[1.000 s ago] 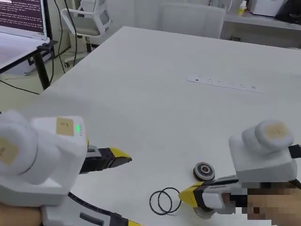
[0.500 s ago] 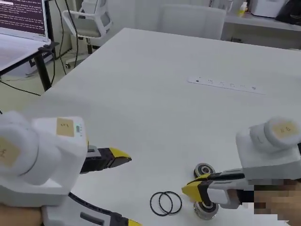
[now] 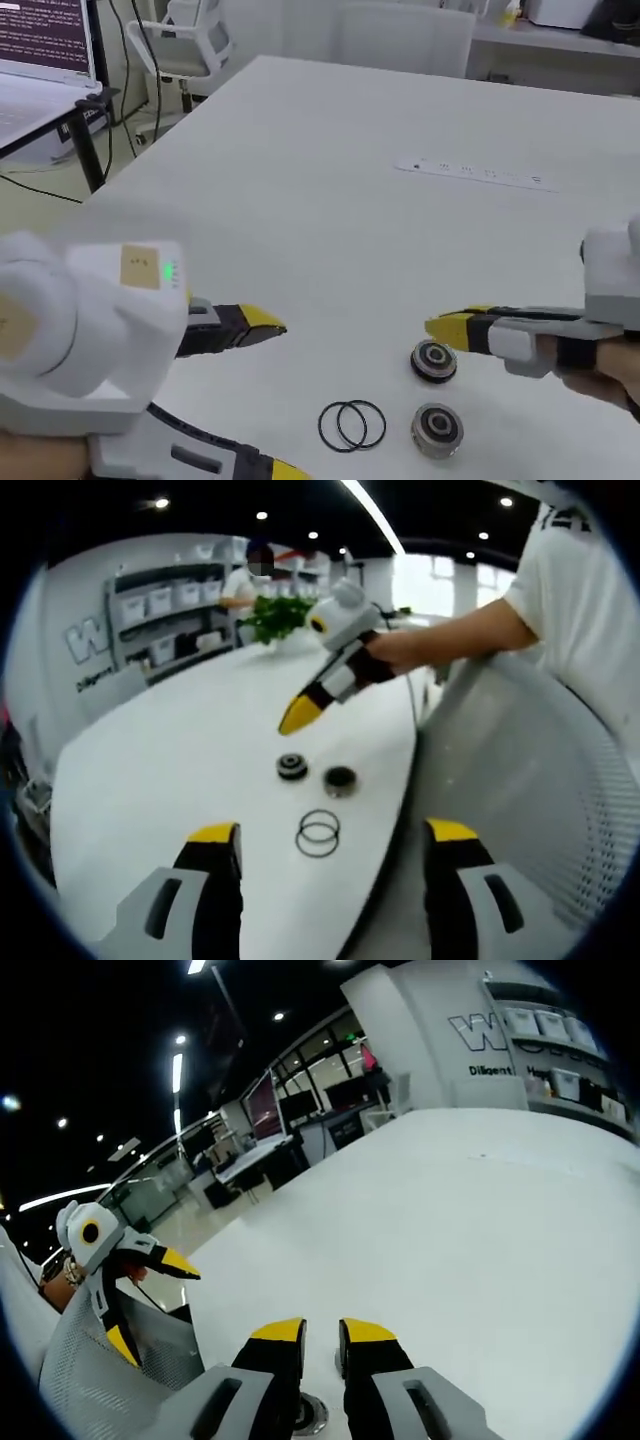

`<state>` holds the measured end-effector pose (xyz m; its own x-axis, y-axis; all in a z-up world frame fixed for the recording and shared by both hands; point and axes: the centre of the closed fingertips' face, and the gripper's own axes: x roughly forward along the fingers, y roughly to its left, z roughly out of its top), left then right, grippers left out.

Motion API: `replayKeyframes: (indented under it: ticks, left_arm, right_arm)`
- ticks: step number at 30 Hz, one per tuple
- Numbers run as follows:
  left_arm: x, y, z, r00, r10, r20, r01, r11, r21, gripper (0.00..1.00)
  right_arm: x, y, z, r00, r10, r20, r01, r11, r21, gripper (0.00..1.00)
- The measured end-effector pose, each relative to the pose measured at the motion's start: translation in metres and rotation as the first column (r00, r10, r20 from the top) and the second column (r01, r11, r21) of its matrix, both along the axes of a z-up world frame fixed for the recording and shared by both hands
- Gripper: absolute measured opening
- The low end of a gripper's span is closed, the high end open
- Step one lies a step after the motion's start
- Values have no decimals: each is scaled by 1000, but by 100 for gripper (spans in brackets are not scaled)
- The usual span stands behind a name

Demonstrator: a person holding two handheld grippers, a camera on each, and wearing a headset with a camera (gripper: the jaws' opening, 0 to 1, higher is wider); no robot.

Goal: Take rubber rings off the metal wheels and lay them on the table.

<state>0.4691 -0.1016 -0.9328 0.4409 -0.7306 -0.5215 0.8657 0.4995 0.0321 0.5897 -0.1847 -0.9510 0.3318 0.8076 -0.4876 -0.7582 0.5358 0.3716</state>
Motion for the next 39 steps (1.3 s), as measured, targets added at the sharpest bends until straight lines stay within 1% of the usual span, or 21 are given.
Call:
replayKeyframes:
  ticks: [1, 3, 4, 7, 9, 10, 11, 14, 16, 17, 20, 24, 25, 27, 28, 31, 34, 36, 37, 38, 39]
  left_arm:
    - [0, 0, 0, 1000, -8, 2, 8, 1000, 5, 74]
    - [2, -2, 6, 1000, -13, 22, 13, 1000, 7, 76]
    - [5, -3, 11, 999, -12, 33, 12, 1000, -1, 76]
    - [10, -6, 24, 998, -15, 53, 17, 999, -30, 76]
    - [14, -11, 32, 998, -16, 63, 18, 999, -28, 76]
    - [15, -12, 35, 997, -24, 75, 25, 999, -20, 76]
    - [17, -16, 40, 994, -43, 100, 44, 999, -3, 76]
    - [21, -25, 51, 989, -85, 123, 83, 996, 17, 75]
    - [25, -31, 59, 980, -122, 157, 118, 992, 36, 73]
    - [27, -34, 63, 977, -134, 165, 129, 991, 40, 72]
    - [40, -44, 77, 969, -153, 194, 149, 988, 35, 71]
    - [56, -53, 87, 957, -176, 230, 169, 984, 53, 69]
    - [59, -56, 90, 955, -181, 234, 175, 984, 46, 68]
    - [64, -67, 97, 953, -197, 231, 205, 979, -12, 66]
    - [66, -71, 100, 952, -200, 230, 212, 977, -29, 66]
    - [86, -80, 111, 949, -162, 270, 186, 980, -65, 64]
    - [103, -87, 118, 946, -138, 292, 172, 981, -92, 62]
    - [115, -90, 120, 949, -112, 295, 153, 981, -121, 59]
    - [119, -92, 121, 953, -94, 289, 140, 980, -142, 58]
    - [125, -95, 122, 961, -67, 269, 120, 975, -186, 57]
    - [129, -96, 121, 965, -53, 255, 109, 972, -210, 55]
  right_arm:
    - [2, -2, 0, 1000, -10, -3, 10, 1000, 6, 10]
    - [5, -6, 2, 999, -37, -15, 38, 999, 30, 9]
    - [7, -9, 2, 999, -47, -17, 47, 998, 33, 9]
    - [9, -15, 0, 998, -58, -13, 58, 998, 19, 9]
    - [9, -19, -3, 998, -60, -11, 60, 998, -1, 9]
    - [9, -21, -5, 998, -62, -10, 62, 998, -9, 9]
    - [10, -23, -7, 998, -64, -12, 64, 998, -18, 9]
    - [10, -25, -11, 997, -69, -18, 69, 997, -31, 10]
    - [10, -26, -15, 998, -62, -14, 61, 997, -47, 10]
    - [10, -27, -16, 998, -61, -17, 60, 997, -51, 10]
    - [9, -29, -21, 998, -55, -20, 53, 996, -73, 10]
    - [9, -32, -25, 999, -47, -17, 46, 994, -96, 10]
    - [9, -33, -26, 999, -46, -15, 44, 994, -99, 10]
    - [9, -35, -28, 999, -46, -13, 44, 993, -110, 10]
    - [9, -36, -28, 999, -46, -12, 45, 993, -113, 11]
    - [9, -36, -29, 999, -45, -16, 43, 993, -114, 11]
    - [10, -38, -30, 999, -45, -12, 43, 992, -119, 11]
    - [11, -38, -30, 999, -43, -12, 41, 992, -121, 11]
    - [11, -38, -31, 999, -42, -12, 40, 992, -123, 11]
    - [11, -38, -31, 999, -39, -11, 38, 992, -123, 11]
    - [11, -38, -31, 999, -37, -11, 36, 992, -124, 11]
